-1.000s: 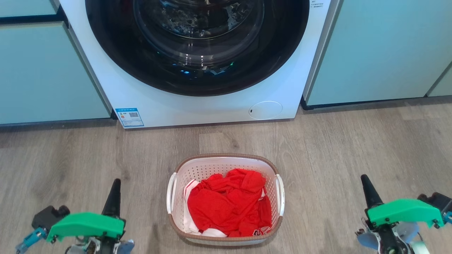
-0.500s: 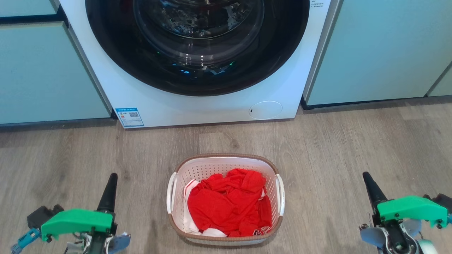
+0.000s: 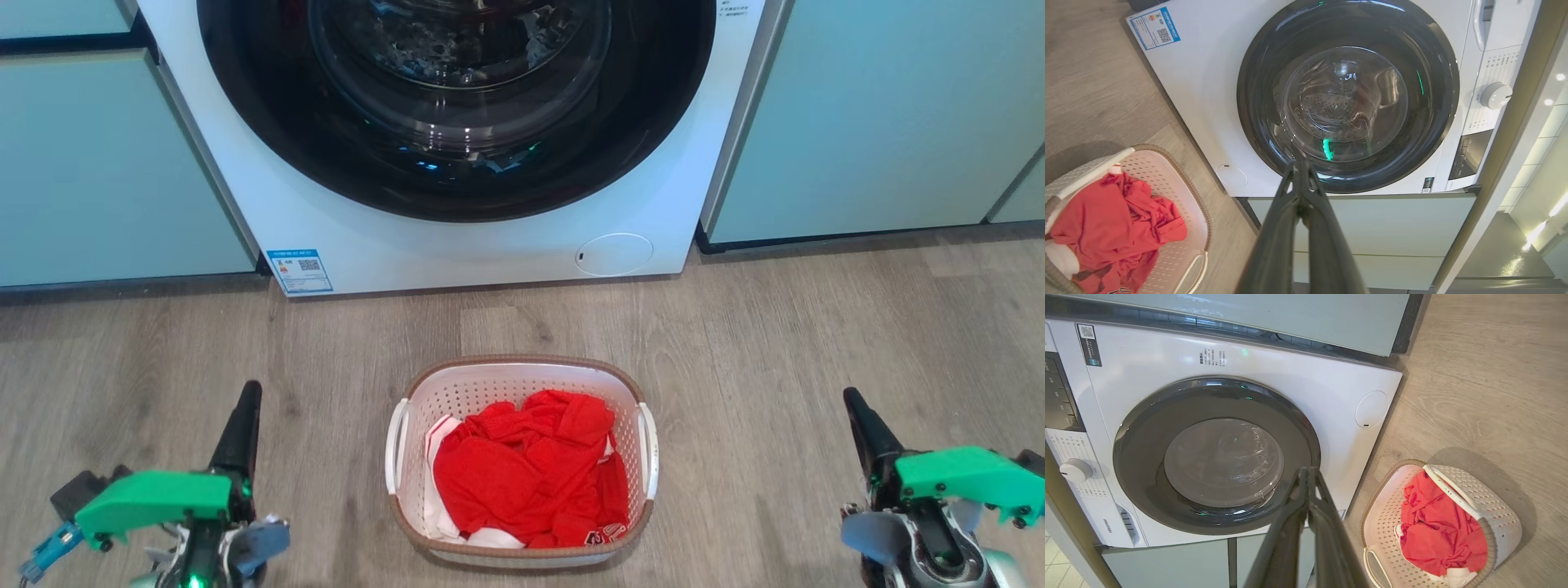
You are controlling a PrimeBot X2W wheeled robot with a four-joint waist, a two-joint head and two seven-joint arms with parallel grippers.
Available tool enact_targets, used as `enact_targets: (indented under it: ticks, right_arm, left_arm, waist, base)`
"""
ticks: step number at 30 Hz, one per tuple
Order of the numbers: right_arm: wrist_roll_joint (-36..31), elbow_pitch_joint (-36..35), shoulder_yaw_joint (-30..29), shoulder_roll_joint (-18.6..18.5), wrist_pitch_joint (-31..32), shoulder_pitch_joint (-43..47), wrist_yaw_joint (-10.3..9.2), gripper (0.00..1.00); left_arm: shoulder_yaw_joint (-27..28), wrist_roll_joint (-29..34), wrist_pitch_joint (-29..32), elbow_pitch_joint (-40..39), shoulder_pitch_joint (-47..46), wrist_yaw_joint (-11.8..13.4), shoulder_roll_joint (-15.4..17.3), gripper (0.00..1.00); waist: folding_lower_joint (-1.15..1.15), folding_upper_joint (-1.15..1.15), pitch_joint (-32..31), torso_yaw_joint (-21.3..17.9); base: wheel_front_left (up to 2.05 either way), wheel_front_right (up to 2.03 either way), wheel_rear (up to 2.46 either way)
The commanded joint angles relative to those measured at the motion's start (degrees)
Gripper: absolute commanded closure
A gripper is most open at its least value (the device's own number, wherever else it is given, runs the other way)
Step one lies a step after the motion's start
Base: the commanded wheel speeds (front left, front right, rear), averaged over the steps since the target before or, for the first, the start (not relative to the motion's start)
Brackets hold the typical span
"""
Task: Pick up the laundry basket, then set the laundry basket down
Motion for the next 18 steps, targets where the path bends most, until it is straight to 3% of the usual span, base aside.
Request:
enact_targets:
  ticks: [1,13,18]
  right_arm:
    - [1.80,-1.72,0.53,-0.86,0.87,-3.09,0.24,1.00]
    - [9.18,-1.60,-0.75,-0.82,2.92,-3.77,0.26,1.00]
    - [9.09,-1.59,-0.86,-0.74,3.01,-3.78,0.26,1.00]
  left_arm:
    - [2.09,-1.83,0.58,-1.63,-3.46,-0.73,0.95,1.00]
    - [3.69,-9.82,2.63,-1.14,-4.89,-1.93,0.87,1.00]
    - [3.82,-9.71,2.74,-1.13,-4.90,-1.93,0.77,1.00]
  waist:
    - [0.00,0.00,0.00,0.00]
    - [0.00,0.00,0.03,0.02]
    - [0.00,0.00,0.03,0.02]
  base:
    - [0.00,0.00,0.00]
    - [0.00,0.00,0.00]
    - [0.00,0.00,0.00]
